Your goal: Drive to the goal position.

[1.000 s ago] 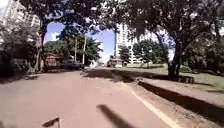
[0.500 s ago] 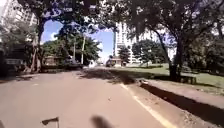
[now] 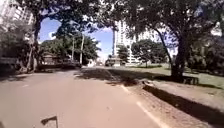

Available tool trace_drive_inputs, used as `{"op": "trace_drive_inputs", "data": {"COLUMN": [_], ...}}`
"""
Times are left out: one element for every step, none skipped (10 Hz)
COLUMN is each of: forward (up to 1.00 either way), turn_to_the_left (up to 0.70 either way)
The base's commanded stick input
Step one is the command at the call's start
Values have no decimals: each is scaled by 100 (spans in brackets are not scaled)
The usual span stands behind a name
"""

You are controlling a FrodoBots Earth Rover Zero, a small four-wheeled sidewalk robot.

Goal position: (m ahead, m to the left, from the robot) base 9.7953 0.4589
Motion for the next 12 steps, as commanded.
{"op": "trace_drive_inputs", "data": {"forward": [70,70,70,70,70,70,70,70,70,70,70,70], "turn_to_the_left": [0,0,0,0,0,0,0,0,0,0,0,0]}}
